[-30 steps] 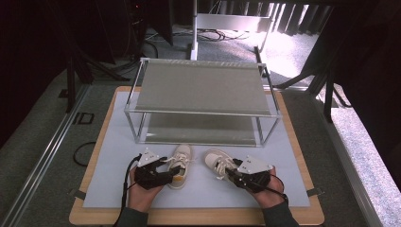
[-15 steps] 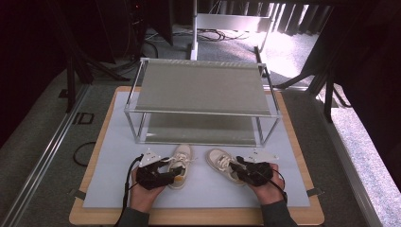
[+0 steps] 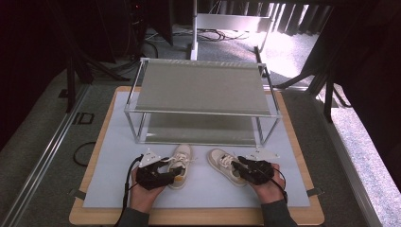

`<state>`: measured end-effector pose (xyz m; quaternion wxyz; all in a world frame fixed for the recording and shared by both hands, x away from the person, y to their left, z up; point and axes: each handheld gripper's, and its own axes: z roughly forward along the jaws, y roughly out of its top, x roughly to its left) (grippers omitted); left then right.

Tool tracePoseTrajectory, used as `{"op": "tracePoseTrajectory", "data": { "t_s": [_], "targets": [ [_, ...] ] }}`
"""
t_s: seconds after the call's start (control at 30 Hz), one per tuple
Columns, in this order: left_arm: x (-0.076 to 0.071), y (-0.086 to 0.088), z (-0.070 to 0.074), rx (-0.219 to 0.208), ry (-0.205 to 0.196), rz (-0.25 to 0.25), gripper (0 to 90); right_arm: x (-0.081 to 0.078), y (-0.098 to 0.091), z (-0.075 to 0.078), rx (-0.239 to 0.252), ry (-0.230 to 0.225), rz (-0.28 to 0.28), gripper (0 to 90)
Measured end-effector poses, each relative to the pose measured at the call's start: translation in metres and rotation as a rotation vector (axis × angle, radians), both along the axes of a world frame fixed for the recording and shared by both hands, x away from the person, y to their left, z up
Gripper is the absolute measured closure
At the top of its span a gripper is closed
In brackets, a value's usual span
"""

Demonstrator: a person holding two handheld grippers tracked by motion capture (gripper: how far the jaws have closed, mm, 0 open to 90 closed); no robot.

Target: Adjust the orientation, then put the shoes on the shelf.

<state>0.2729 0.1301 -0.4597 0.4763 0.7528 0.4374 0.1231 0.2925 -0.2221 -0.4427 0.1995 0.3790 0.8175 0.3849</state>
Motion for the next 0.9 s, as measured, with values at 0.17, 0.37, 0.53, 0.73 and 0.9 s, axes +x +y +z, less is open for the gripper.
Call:
{"op": "tracePoseTrajectory", "data": {
  "t_s": [0.17,0.37,0.53,0.73,0.9],
  "targets": [
    [-0.004,0.000,0.006,-0.001,-0.038,0.009,33.8,-0.003,-0.004,0.005,0.059,-0.003,-0.003,62.1],
    [-0.007,0.000,0.011,-0.004,-0.061,0.004,33.6,-0.017,-0.009,0.014,0.065,-0.053,0.019,51.8],
    [-0.008,0.001,0.010,-0.003,-0.054,0.009,30.8,-0.027,-0.014,0.016,0.067,-0.072,0.031,41.9],
    [-0.009,0.001,0.009,-0.013,-0.050,-0.007,26.8,-0.041,-0.019,0.009,0.033,-0.082,0.059,33.0],
    [-0.012,0.001,0.011,-0.006,-0.051,-0.013,21.6,-0.046,-0.024,-0.003,0.029,-0.057,0.062,32.7]
  ]
}}
